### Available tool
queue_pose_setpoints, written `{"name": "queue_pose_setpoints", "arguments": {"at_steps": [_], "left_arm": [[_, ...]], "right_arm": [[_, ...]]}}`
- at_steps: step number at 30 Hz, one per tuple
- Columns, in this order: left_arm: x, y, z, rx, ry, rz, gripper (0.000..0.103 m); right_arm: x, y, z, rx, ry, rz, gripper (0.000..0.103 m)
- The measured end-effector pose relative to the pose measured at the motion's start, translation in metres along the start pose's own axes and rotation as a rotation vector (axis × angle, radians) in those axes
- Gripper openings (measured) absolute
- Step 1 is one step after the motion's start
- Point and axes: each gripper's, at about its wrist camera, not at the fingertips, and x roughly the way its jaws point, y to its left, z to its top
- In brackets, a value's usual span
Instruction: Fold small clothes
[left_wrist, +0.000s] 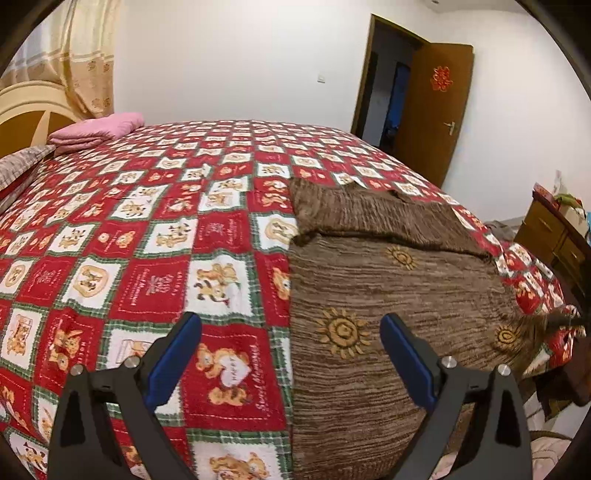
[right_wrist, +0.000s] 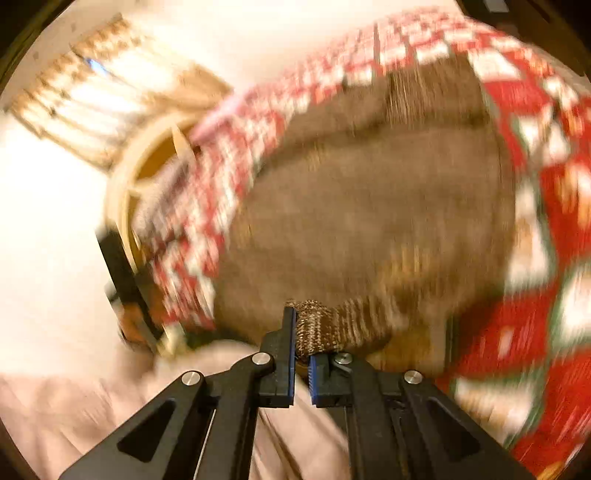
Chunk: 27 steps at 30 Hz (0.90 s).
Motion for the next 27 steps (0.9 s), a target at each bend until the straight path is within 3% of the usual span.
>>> {"name": "queue_pose_setpoints", "arguments": {"at_steps": [4,7,10,14,22,27], "left_arm": [[-0.005,0.013,0.003,-0.021,-0.014,0.008,0.099],[-0.006,0.022,0.002,-0.031,-0.009,0.002,0.099],[-0.005,0.026,-0.001,-0.017,0.000,-0.027,0.099],[0.009,0.020,-0.005,0.002,0.034,-0.088,0.099],[0.052,-0.012,0.023,0.049,0.050,-0.224,0.099],[0.094,-0.038,0.044,0.142,0.105,-0.268,0.091]], "right_arm": [[-0.020,-0.027,0.059,0.084,-0.178,-0.002,0.005],[-0.017,-0.070,0.090,0.220,-0.279,-0.081,0.005],[0.002,-0.090,0.095,0.251,-0.283,-0.165,0.005],[0.032,-0.093,0.085,0.254,-0.255,-0.214,0.005],[0.022,-0.084,0.079,0.206,-0.269,-0.251,0.006],[0.006,-0.062,0.075,0.152,-0.290,-0.225,0.010]]}}
